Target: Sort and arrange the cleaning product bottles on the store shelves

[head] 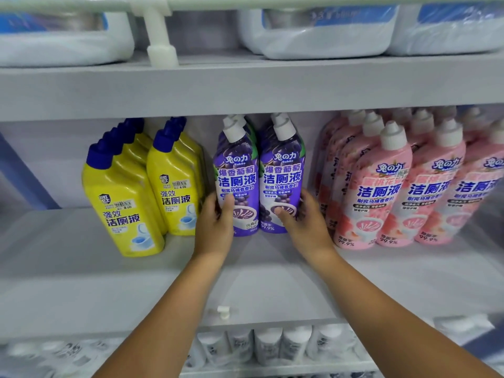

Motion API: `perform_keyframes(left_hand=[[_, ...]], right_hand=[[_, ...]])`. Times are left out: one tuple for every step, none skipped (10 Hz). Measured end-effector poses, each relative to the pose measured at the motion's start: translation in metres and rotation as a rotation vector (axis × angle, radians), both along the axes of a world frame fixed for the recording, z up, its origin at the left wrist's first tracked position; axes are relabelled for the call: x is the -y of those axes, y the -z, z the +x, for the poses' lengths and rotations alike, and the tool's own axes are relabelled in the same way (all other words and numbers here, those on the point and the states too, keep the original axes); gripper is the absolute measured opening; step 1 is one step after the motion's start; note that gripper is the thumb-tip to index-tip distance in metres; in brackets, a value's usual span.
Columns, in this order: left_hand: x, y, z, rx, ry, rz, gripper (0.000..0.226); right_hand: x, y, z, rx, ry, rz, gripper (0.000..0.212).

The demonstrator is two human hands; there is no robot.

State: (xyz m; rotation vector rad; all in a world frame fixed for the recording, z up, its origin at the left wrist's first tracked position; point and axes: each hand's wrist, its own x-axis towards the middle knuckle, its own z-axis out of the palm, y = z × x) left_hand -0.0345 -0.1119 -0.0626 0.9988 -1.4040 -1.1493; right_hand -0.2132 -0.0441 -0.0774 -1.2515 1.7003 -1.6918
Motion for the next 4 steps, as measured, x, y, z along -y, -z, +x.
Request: perform_keyframes(left_hand=[[-0.003,0.014,0.006,0.092,-0.008,-0.051,0.036],[0.002,0.014,0.010,0.145,-0.032,-0.025,0.044],[-0.001,0.010,0.012,0.192,-0.037,-0.001,0.043],[-0.001,0.001,0.014,0.187,-0.052,0.036,0.046]], right_hand=[[-0.001,0.008,-0.003,-0.064,0.071,0.033,0.045],[-0.001,0.008,-0.006,-0.056,0.034,0.047,0.042],[-0.001,0.015,-0.010,-0.080,0.015,0.081,0.044],[0.001,0.018,-0.007,-0.026,0.025,0.088,0.042]])
